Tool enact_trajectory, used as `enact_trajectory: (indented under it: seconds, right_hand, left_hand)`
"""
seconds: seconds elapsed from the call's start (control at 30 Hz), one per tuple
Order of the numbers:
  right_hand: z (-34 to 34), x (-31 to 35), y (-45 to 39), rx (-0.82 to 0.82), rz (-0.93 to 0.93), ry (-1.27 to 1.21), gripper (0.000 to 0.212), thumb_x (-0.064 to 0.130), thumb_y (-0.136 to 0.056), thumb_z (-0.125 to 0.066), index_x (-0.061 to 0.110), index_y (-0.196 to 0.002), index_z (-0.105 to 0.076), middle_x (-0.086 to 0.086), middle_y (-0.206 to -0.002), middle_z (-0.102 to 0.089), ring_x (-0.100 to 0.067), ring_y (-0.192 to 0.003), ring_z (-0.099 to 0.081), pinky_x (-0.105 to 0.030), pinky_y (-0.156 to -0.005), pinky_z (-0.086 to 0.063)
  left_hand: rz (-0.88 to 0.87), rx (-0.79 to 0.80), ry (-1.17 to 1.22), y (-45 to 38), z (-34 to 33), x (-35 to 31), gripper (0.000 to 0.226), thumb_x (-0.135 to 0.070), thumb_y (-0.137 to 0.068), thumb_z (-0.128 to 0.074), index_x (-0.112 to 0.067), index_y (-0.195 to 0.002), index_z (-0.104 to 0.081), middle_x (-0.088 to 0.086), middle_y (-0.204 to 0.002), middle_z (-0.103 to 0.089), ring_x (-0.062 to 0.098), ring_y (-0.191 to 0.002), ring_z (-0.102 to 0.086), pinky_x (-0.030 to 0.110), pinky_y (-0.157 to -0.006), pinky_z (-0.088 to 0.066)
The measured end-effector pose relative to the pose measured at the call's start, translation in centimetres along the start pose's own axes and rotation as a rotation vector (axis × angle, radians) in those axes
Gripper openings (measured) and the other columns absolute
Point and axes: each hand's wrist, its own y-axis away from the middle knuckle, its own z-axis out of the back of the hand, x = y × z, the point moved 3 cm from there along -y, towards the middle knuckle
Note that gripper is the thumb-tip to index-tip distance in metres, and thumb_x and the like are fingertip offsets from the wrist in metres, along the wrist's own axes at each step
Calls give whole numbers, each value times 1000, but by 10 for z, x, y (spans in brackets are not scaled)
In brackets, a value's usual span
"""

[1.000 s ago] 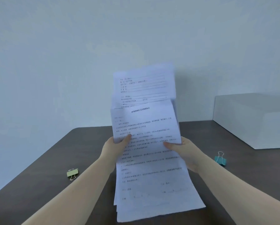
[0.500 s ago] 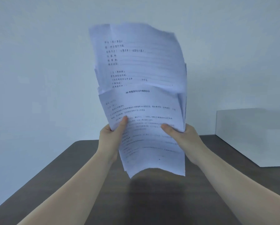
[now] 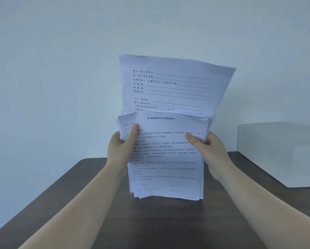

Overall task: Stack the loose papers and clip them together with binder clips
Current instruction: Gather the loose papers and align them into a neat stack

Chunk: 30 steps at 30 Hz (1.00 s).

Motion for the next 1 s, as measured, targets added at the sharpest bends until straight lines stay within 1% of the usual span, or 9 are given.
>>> enact_trajectory:
  seconds: [0.17, 0.23, 0.33, 0.47, 0.57, 0.67, 0.8, 0.9, 1.0]
  right_hand:
    - [-2, -4, -3, 20, 8, -28, 40, 33, -73, -80, 30, -110, -67, 11, -104, -76, -12, -100, -71, -43, -95, -54]
    - [-5, -5, -2, 44, 6, -25, 37, 30, -75, -80, 31, -110, -69, 14, -101, -77, -7, -98, -71, -36, -93, -54]
    - [-4, -8, -4, 53, -77, -9, 32, 30, -80, -76, 30, -111, -69, 10, -104, -72, -2, -102, -62, -29, -95, -49]
    - [-2, -10, -8, 76, -102, 15, 25, 28, -83, -73, 34, -106, -64, 10, -109, -66, -19, -117, -57, -43, -106, -43]
    - [0, -7, -10, 61, -84, -7, 27, 40, -76, -76, 31, -102, -73, 12, -107, -74, -13, -108, -65, -34, -94, -49]
    - [7, -7, -13, 93, -93, -29, 26, 33, -78, -77, 23, -102, -75, 6, -104, -77, -16, -101, -71, -33, -84, -55]
    - [14, -11, -15, 154, -127, -103, 37, 28, -78, -75, 15, -113, -71, -3, -110, -76, -24, -101, -72, -43, -90, -56]
    - [15, -14, -15, 165, -131, -146, 35, 28, -83, -69, 12, -114, -70, -6, -110, -76, -26, -100, -73, -42, -86, -56]
    - [15, -17, -14, 156, -114, -169, 29, 27, -92, -60, 10, -114, -70, -7, -112, -75, -26, -101, -72, -42, -85, -56]
  left_hand:
    - [-5, 122, -46, -3, -10, 2, 55, -68, -79, -58, -27, -115, -64, -6, -109, -74, 14, -99, -70, 32, -77, -55]
    - [-51, 76, -6, -2, -13, -2, 53, -70, -78, -57, -29, -112, -64, -9, -105, -73, 12, -96, -70, 31, -77, -54]
    - [-99, -25, 56, -7, -13, -15, 70, -74, -74, -55, -20, -120, -59, -7, -105, -67, 16, -98, -66, 35, -84, -52]
    - [-217, -105, 102, -6, -20, -39, 49, -50, -82, -62, -28, -126, -55, -5, -121, -61, 17, -112, -59, 34, -94, -49]
    - [-287, 16, 176, -14, -25, -55, 30, -40, -82, -71, -22, -106, -72, -8, -118, -64, 13, -107, -63, 32, -87, -51]
    - [-268, 127, 246, -23, -23, -64, 13, -34, -79, -77, -22, -76, -72, -17, -140, -51, 4, -123, -55, 38, -100, -46]
    - [-177, 224, 374, -33, -20, -56, 22, -24, -88, -69, -21, -67, -63, -5, -132, -63, 10, -109, -64, 31, -79, -49]
    - [-163, 234, 339, -37, -15, -45, 33, -16, -88, -66, -19, -56, -55, 1, -141, -58, 24, -120, -59, 33, -81, -45]
    - [-65, 199, 406, -43, -8, -29, 24, -14, -87, -65, -22, -65, -62, -1, -124, -60, 23, -105, -60, 35, -77, -48]
